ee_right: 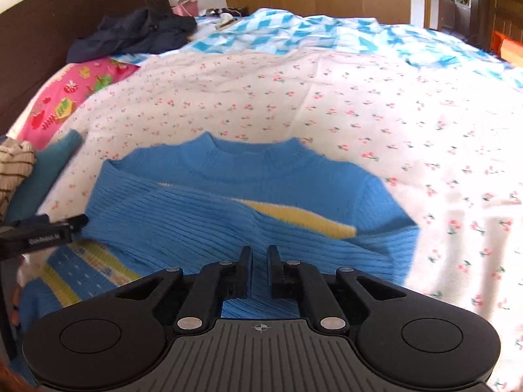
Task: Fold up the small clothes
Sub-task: 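Move both grippers over the sweater to its striped hem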
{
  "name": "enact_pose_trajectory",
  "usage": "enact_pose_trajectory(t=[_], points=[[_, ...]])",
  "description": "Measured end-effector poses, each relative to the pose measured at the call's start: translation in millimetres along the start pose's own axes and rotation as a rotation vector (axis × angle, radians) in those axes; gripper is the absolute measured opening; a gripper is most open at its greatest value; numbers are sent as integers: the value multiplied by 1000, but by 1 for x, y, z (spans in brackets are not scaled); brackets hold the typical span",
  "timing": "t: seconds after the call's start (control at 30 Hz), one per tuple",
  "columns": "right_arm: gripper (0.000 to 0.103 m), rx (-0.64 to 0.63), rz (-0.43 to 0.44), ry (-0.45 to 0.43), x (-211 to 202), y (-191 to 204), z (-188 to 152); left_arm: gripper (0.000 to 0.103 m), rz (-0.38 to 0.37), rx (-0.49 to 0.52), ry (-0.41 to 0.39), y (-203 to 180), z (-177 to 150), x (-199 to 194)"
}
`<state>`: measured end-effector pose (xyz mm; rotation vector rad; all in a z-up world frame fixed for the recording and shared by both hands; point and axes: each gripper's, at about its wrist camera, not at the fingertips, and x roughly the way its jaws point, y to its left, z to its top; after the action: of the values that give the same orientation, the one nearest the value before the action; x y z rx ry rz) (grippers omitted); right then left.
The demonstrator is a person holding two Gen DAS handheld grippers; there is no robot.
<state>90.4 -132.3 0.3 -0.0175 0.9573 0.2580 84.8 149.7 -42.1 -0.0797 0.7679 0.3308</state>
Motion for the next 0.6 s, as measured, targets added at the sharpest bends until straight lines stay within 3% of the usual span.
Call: enact_pose_trajectory(t=[0.1,0.2,0.33,0.47,0.6], points=[[5,63,-20,7,1,-15,-8,93,4,16,2,-2,0,-1],[12,77,-4,-36,-22,-15,-13,93,-6,33,15,0,-1,-11],[16,62,17,-38,-55,-18,-28,92,-81,55,53,10,-4,-38],[16,113,83,4,-87,-25,-58,92,-191,112,148,30,-15,-69],[18,159,123,83,-107,-28,-92,92,-220,143,233,49,-26,-95]])
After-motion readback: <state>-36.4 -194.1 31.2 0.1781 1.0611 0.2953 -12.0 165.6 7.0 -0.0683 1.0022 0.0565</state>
